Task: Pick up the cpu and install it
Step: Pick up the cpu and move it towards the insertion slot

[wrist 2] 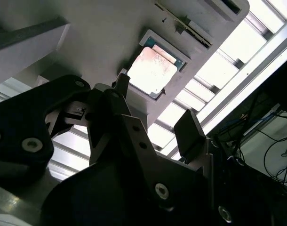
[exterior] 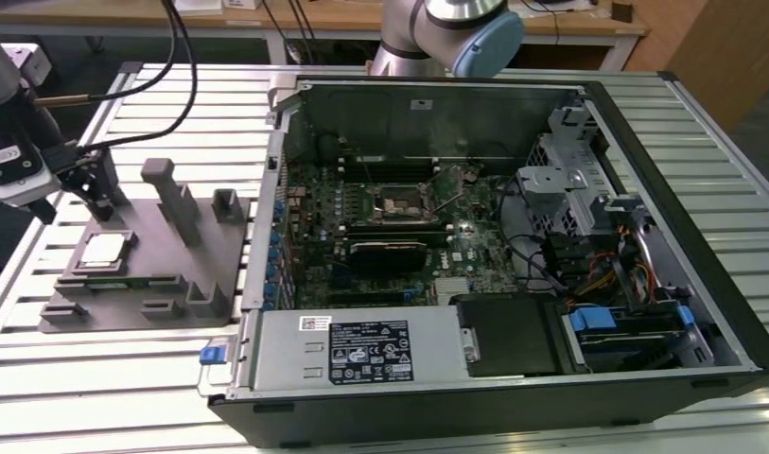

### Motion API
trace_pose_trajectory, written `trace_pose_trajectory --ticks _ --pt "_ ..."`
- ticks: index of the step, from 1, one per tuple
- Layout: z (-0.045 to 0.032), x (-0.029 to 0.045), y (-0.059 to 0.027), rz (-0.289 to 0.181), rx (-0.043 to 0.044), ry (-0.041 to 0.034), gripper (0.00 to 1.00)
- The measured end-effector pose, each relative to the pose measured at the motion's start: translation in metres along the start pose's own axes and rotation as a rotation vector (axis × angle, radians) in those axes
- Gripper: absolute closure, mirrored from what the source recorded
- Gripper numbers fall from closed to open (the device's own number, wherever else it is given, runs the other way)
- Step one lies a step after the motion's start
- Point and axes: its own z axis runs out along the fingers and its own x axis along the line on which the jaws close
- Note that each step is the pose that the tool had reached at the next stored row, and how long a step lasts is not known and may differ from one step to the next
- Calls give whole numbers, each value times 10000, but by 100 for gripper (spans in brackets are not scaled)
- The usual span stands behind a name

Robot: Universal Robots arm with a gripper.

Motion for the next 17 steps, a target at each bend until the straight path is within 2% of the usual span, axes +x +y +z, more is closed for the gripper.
trace_pose_trajectory --ticks 5,11,17 --pt "89 -2 -3 0 0 -6 34" --pt "182 6 -11 -3 6 -72 34" --pt "214 7 -14 -3 6 -89 34"
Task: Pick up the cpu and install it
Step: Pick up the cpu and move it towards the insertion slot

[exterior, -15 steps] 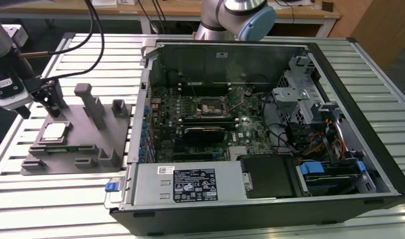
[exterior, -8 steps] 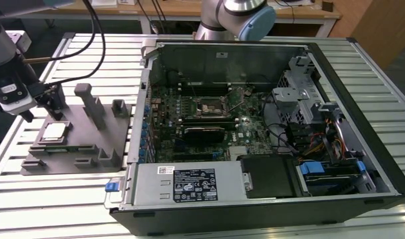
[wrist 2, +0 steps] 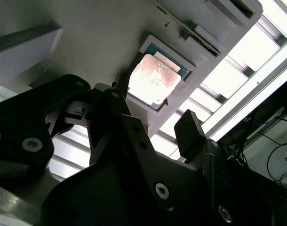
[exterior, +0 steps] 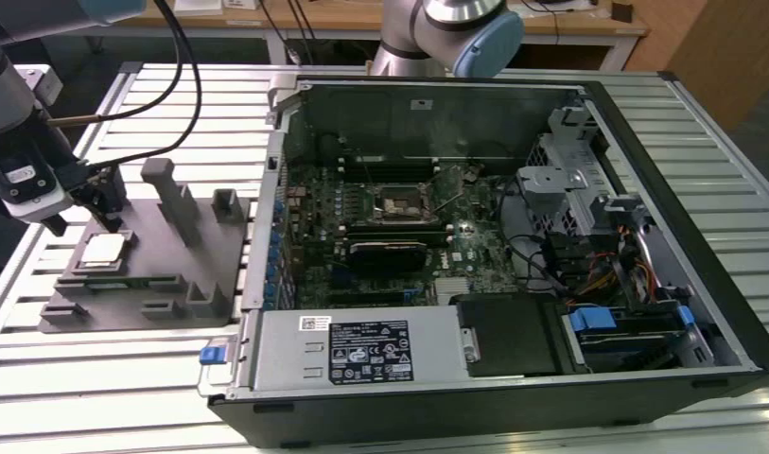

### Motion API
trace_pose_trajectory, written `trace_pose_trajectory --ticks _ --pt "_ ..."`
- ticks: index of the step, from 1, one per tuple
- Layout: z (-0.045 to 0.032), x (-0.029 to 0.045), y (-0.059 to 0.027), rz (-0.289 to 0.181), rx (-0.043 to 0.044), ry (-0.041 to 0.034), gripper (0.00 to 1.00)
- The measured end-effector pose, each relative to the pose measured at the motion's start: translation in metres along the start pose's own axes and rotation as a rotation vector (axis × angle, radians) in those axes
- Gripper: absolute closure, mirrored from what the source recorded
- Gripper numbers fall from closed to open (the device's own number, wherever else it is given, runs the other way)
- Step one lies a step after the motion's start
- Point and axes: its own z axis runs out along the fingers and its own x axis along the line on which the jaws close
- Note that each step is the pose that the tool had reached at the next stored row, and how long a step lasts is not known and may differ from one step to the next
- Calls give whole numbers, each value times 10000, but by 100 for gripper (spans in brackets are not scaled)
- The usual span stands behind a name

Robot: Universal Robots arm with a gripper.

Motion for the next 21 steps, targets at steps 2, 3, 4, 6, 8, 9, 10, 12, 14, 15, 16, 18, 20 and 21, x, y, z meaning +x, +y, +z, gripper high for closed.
trace_pose_trajectory --ticks 2,3,4,6,8,9,10,12,14,15,16,18,20,21 --pt "6 0 0 0 0 1 34" --pt "9 0 -1 0 0 1 34" --pt "12 1 -1 0 0 1 34" --pt "18 1 -1 0 0 0 34" --pt "24 1 -2 -1 0 0 34" --pt "28 1 -2 -1 0 0 34" --pt "31 1 -2 0 0 0 34" --pt "38 1 -2 0 0 0 34" --pt "46 1 -3 -1 0 0 34" --pt "49 1 -3 0 0 1 34" --pt "53 1 -3 0 0 0 34" --pt "60 1 -3 -1 0 1 34" --pt "68 1 -3 0 1 1 34" --pt "72 1 -4 0 0 0 34"
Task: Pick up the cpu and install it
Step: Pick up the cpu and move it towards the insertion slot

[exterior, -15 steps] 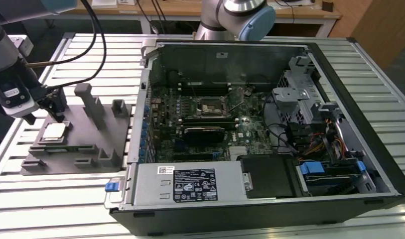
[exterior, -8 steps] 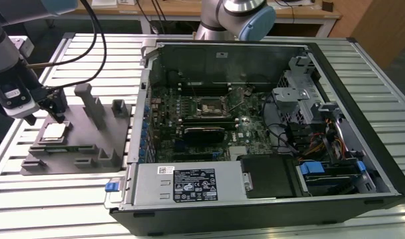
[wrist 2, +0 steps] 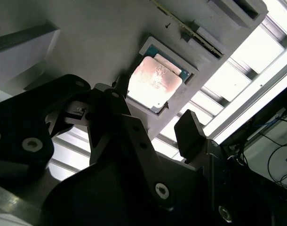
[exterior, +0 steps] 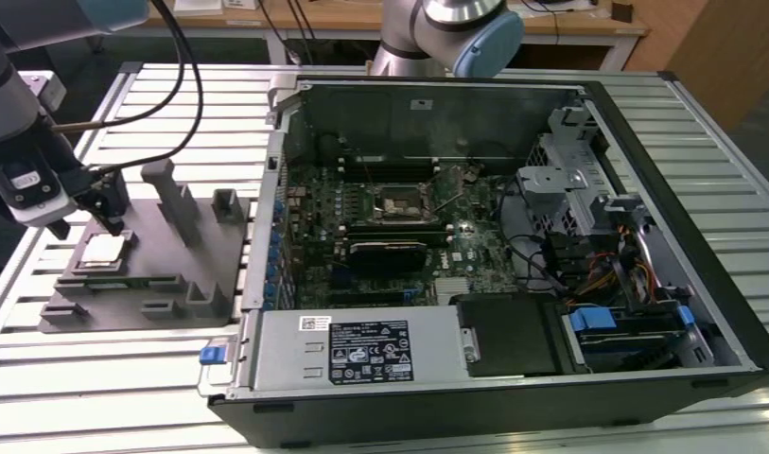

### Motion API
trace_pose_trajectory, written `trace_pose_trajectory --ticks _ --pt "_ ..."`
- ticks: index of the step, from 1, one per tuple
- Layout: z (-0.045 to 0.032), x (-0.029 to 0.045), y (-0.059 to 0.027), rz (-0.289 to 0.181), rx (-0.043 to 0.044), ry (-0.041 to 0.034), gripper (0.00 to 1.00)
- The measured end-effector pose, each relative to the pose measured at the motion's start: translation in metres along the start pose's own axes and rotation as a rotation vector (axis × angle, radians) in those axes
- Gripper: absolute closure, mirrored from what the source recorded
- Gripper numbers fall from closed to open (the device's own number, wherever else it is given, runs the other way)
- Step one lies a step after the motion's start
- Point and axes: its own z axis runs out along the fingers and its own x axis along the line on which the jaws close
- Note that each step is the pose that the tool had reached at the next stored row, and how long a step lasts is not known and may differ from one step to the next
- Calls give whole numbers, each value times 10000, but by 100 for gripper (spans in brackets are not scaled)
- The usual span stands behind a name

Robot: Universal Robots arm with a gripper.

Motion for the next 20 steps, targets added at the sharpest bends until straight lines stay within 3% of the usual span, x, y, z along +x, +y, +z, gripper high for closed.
trace_pose_trajectory --ticks 13,20 --pt "60 -1 -3 0 0 0 34" --pt "135 13 -5 64 0 0 34"
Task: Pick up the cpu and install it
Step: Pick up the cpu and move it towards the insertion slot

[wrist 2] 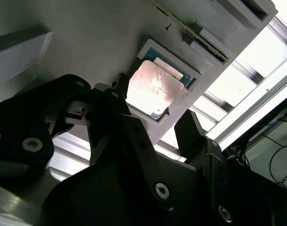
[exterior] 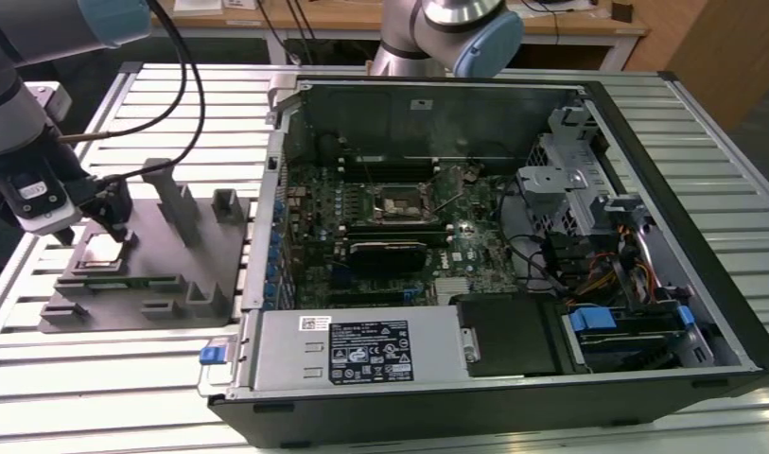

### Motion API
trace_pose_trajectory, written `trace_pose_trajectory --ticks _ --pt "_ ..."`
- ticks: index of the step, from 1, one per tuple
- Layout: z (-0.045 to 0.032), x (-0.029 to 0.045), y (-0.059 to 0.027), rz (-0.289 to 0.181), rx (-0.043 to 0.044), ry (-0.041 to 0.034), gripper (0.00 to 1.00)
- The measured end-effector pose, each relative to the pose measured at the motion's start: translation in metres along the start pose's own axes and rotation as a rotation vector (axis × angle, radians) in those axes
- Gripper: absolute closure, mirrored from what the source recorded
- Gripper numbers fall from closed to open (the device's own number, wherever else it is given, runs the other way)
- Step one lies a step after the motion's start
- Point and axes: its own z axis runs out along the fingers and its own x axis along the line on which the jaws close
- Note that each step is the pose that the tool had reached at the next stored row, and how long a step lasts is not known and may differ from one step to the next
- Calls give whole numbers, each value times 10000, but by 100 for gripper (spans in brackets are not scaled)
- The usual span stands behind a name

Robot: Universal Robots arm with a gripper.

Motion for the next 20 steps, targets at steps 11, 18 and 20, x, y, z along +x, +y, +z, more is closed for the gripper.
trace_pose_trajectory --ticks 11,18,20 --pt "107 3 -3 51 0 -3 34" --pt "150 3 -4 201 8 -7 34" --pt "157 3 -5 247 8 -8 34"
